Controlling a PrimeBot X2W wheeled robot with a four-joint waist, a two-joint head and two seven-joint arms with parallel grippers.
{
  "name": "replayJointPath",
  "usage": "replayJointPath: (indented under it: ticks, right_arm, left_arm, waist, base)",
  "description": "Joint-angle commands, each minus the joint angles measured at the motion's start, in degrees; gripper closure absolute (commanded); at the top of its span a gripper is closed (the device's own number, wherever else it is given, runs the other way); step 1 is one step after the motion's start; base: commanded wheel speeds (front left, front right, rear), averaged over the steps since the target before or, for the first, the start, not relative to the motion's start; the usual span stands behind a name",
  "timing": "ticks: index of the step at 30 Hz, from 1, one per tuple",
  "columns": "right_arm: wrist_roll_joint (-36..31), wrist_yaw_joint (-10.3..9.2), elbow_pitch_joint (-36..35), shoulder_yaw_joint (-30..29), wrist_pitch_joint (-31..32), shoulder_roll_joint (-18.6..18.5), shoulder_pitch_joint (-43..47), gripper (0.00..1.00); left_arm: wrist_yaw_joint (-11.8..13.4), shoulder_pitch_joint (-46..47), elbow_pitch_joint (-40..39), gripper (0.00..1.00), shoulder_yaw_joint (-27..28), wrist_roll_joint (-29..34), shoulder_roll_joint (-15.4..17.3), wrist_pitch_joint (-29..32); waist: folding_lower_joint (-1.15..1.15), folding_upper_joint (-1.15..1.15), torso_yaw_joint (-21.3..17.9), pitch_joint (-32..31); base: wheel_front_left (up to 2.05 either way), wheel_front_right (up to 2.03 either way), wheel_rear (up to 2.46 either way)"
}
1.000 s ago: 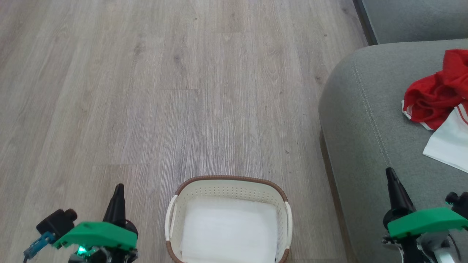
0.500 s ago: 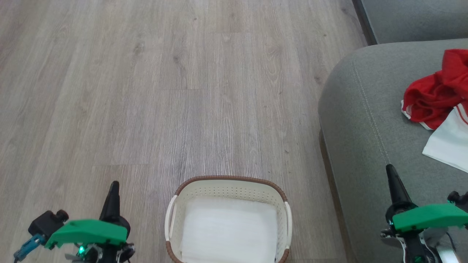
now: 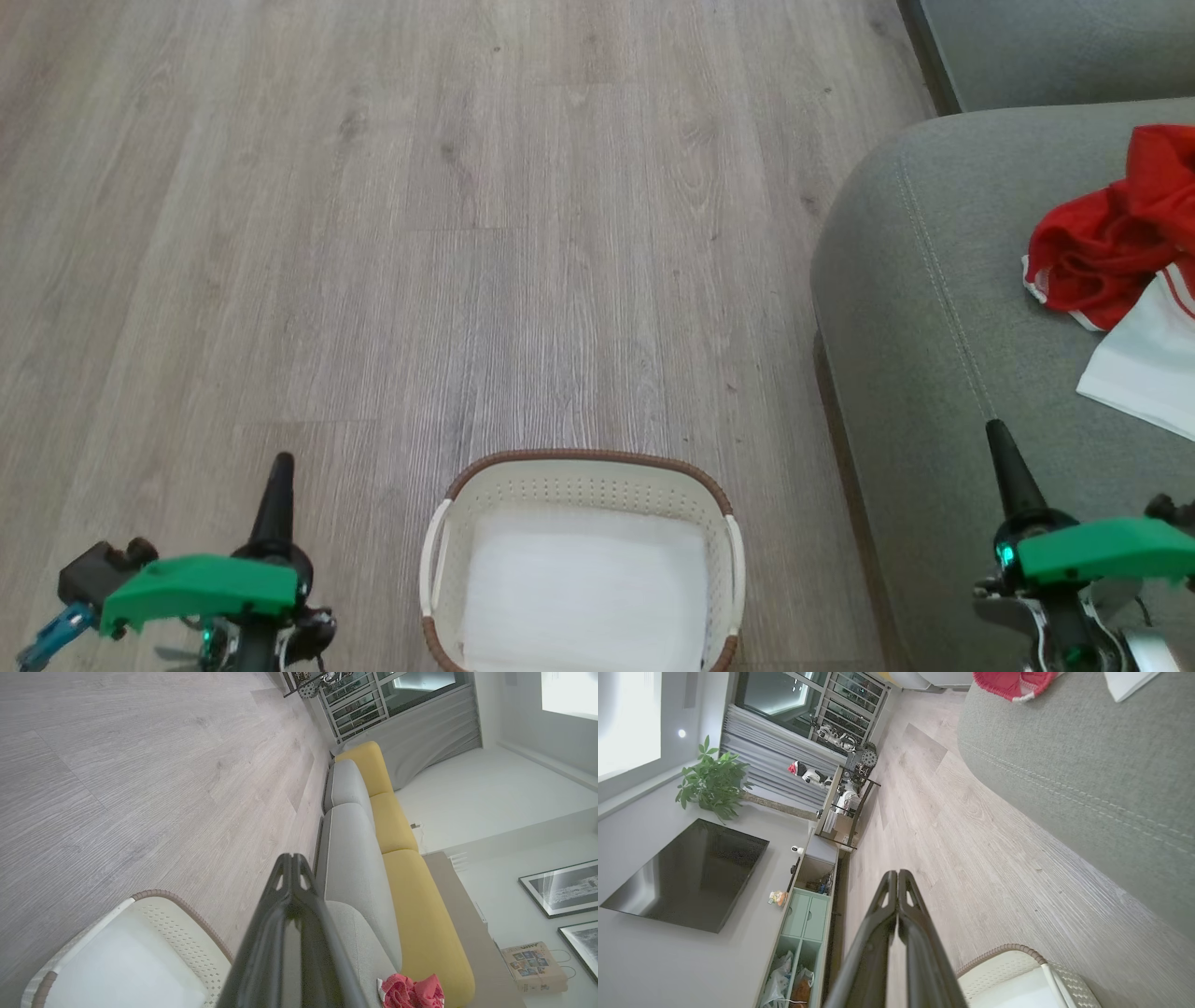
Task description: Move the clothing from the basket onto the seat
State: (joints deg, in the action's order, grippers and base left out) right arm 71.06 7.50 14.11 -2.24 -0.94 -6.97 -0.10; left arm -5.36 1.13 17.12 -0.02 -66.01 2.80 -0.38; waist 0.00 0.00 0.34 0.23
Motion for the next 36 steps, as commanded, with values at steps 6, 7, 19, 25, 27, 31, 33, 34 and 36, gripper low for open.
replayJointPath:
  ticks: [6,7,19,25,27,31,33,34,36]
  right_arm:
    - [4.29,0.00,-1.45,-0.39,1.30,0.56,-3.73,1.00]
    - [4.83,0.00,-1.41,-0.48,1.47,0.65,-3.80,1.00]
    - [11.22,-0.01,-0.92,-1.64,3.50,1.75,-4.64,1.00]
    - [13.86,-0.01,-0.72,-2.13,4.34,2.20,-4.99,1.00]
    - [14.92,-0.01,-0.64,-2.33,4.68,2.39,-5.13,1.00]
    - [17.05,-0.01,-0.48,-2.72,5.37,2.75,-5.41,1.00]
    - [18.11,-0.01,-0.40,-2.91,5.71,2.94,-5.55,1.00]
    - [18.64,-0.01,-0.36,-3.01,5.88,3.03,-5.62,1.00]
    - [20.23,-0.01,-0.24,-3.31,6.39,3.31,-5.83,1.00]
  left_arm:
    - [-0.70,3.52,-2.14,1.00,2.59,-5.09,0.19,1.49]
    - [-0.74,3.56,-2.17,1.00,2.71,-5.74,0.18,1.65]
    - [-1.27,4.13,-2.50,1.00,4.17,-13.46,0.15,3.63]
    - [-1.48,4.37,-2.64,1.00,4.77,-16.65,0.13,4.45]
    - [-1.57,4.46,-2.70,1.00,5.01,-17.94,0.12,4.78]
    - [-1.75,4.65,-2.81,1.00,5.50,-20.51,0.11,5.44]
    - [-1.84,4.74,-2.87,1.00,5.74,-21.80,0.10,5.77]
    - [-1.88,4.79,-2.89,1.00,5.86,-22.44,0.10,5.93]
    - [-2.01,4.93,-2.98,1.00,6.22,-24.37,0.09,6.43]
  waist:
    - [0.00,0.00,-0.06,-0.01]
    - [0.00,0.00,-0.06,-0.01]
    - [0.00,0.00,-0.17,-0.03]
    - [0.00,0.00,-0.21,-0.03]
    - [0.00,0.00,-0.23,-0.04]
    - [0.00,0.00,-0.26,-0.04]
    - [0.00,0.00,-0.28,-0.05]
    - [0.00,0.00,-0.29,-0.05]
    - [0.00,0.00,-0.32,-0.05]
  base:
    - [0.00,0.00,0.00]
    - [0.00,0.00,0.00]
    - [0.00,0.00,0.00]
    - [0.00,0.00,0.00]
    - [0.00,0.00,0.00]
    - [0.00,0.00,0.00]
    - [0.00,0.00,0.00]
    - [0.00,0.00,0.00]
    - [0.00,0.00,0.00]
